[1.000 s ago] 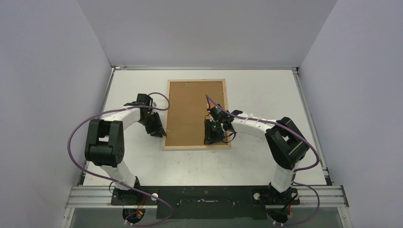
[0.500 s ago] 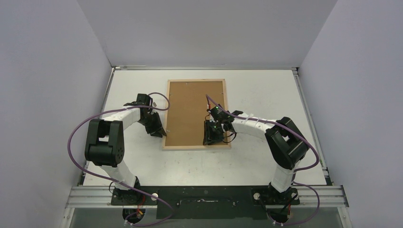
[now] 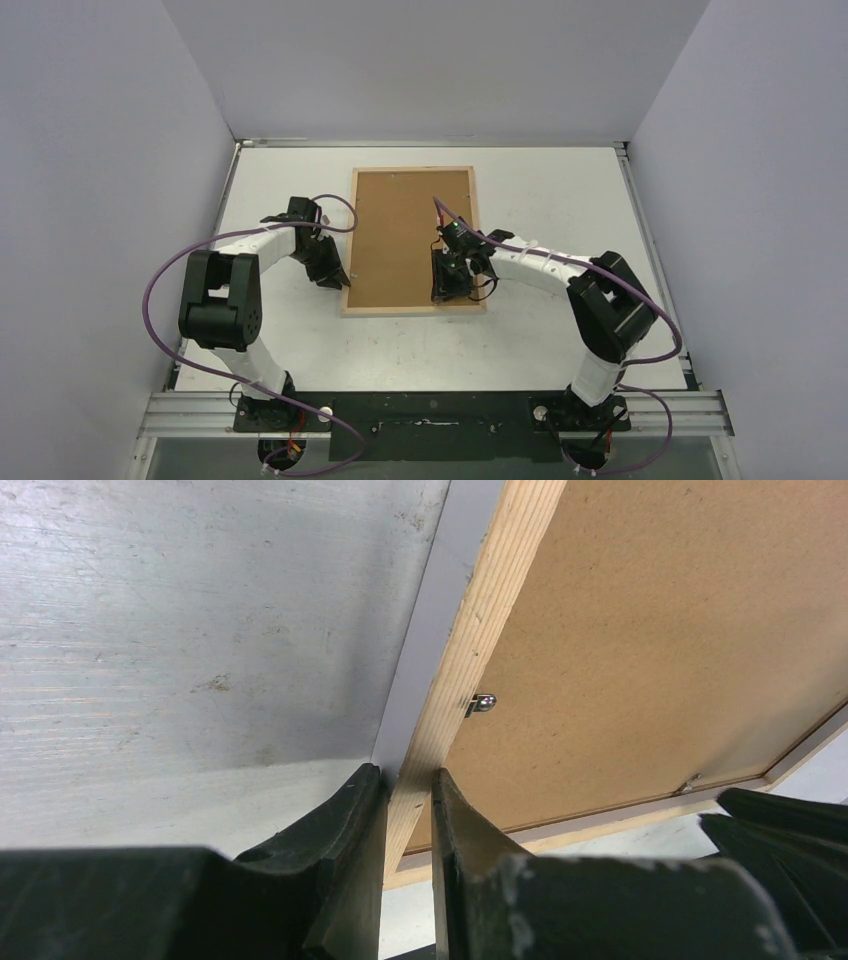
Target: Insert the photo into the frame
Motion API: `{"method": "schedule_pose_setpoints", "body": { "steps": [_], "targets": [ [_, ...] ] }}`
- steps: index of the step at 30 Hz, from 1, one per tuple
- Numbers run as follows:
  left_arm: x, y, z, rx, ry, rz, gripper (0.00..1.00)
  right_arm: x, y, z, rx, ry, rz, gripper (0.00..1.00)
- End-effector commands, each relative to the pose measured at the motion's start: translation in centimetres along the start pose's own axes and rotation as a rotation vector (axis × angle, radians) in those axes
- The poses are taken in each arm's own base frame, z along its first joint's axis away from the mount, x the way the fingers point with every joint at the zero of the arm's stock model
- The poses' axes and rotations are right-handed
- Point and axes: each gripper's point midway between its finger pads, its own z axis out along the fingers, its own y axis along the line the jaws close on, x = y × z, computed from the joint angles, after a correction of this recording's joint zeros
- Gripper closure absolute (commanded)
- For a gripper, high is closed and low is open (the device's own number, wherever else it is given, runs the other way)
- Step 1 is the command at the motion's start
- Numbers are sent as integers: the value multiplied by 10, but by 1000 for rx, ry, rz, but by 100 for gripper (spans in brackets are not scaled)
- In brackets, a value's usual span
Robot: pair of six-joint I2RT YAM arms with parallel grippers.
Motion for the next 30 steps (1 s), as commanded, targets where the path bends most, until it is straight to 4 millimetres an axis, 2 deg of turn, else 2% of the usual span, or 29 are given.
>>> {"method": "schedule_pose_setpoints", "body": {
  "steps": [1,7,9,12,17,22,26,30],
  "targets": [
    [-27,-9,-4,16,-87,9,88,-50,18,-55,37,-226,-66,69],
    [-46,-30,-14,113,-185,59,57,-84,3,-85,167,-398,-55,68],
    [-51,-34,-13,127,-188,87,50,-92,-2,-91,201,-427,-58,67],
    [-64,-40,-10,145,-204,129,46,-100,-4,-91,217,-439,-60,67],
    [-86,-52,-4,156,-215,149,49,-105,2,-81,154,-438,-52,67],
    [-93,-53,7,148,-219,166,65,-109,2,-79,148,-448,-53,67],
    [-85,-51,13,144,-189,159,75,-109,1,-75,151,-439,-59,67],
    [-65,-57,17,162,-165,163,78,-105,-3,-73,166,-422,-55,67]
  ]
}}
